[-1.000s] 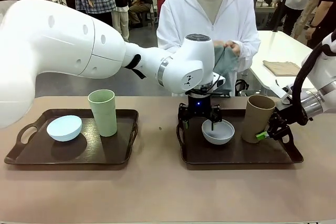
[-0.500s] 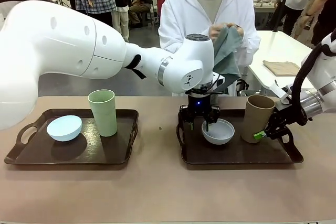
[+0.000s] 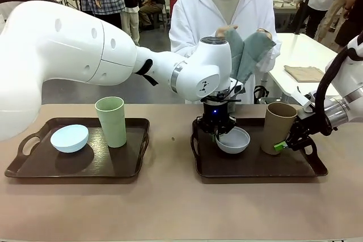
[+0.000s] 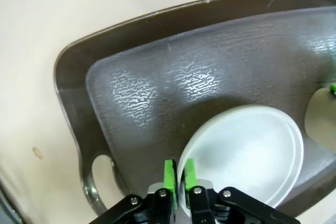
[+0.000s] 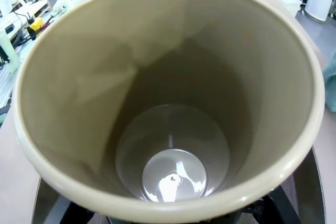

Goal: Set up a tray with a mat and arrange the tableware.
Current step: Pick up the Picnic Bowl and Reusable plastic cup from the Handle tray in front of the human's position and hold them in the air.

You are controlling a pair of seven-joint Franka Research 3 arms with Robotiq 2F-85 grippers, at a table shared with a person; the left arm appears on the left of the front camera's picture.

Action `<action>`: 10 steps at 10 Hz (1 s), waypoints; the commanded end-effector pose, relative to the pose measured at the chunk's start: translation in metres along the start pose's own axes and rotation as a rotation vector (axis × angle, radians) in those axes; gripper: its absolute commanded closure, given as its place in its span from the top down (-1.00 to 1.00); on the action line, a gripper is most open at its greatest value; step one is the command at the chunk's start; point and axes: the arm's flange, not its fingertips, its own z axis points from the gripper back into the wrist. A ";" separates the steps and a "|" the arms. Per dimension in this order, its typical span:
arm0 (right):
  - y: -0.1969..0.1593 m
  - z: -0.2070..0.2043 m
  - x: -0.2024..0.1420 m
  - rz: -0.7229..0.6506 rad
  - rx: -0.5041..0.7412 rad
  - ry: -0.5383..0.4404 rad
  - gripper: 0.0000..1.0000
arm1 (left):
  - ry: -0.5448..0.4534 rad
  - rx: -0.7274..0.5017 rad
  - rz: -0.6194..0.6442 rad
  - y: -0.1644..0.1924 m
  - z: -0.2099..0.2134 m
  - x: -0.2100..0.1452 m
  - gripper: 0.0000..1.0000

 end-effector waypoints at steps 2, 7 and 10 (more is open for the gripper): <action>0.000 -0.002 -0.002 -0.029 -0.022 -0.003 -1.00 | 0.021 0.007 0.028 -0.003 0.004 -0.001 -1.00; 0.040 0.054 0.108 -0.040 -0.035 0.052 -1.00 | 0.051 -0.045 0.017 0.011 0.105 -0.033 -0.99; 0.069 0.095 0.185 0.002 -0.089 0.085 -1.00 | -0.141 -0.016 0.040 0.009 0.206 -0.073 -0.99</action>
